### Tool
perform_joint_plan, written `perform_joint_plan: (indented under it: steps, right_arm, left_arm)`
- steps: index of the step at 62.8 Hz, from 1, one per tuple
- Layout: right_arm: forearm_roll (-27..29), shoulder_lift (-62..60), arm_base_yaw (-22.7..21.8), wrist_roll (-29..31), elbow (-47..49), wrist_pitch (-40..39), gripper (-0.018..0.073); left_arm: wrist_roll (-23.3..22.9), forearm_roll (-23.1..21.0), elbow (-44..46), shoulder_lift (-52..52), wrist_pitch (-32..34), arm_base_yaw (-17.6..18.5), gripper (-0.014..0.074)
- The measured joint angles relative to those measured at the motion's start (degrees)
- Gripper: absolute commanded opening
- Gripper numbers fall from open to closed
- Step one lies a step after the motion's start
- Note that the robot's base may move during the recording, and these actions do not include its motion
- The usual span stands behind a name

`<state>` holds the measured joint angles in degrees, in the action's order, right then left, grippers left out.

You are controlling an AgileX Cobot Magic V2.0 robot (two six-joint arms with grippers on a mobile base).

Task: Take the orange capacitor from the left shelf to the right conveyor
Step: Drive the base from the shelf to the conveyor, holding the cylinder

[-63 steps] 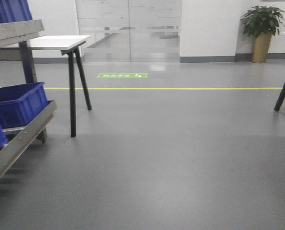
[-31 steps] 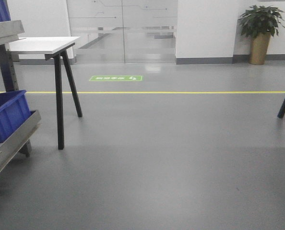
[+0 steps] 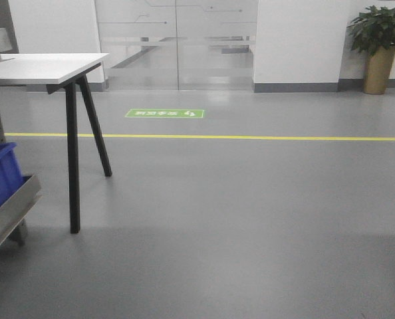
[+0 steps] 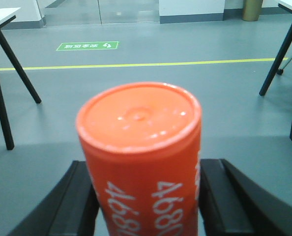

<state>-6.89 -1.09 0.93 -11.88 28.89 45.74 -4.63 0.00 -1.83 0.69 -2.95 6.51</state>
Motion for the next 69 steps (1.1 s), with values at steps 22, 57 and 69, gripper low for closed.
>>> perform_joint_plan:
  steps: [22,57,69]
  right_arm:
    - [0.0,0.0,0.0,0.0,0.0,0.0,0.0182]
    - [0.0,0.0,0.0,0.0,0.0,0.0,0.0182]
    - [0.0,0.0,0.0,0.0,0.0,0.0,0.0182]
  left_arm:
    - [0.0,0.0,0.0,0.0,0.0,0.0,-0.0105]
    - [0.0,0.0,0.0,0.0,0.0,0.0,-0.0105]
    - [0.0,0.0,0.0,0.0,0.0,0.0,-0.0105]
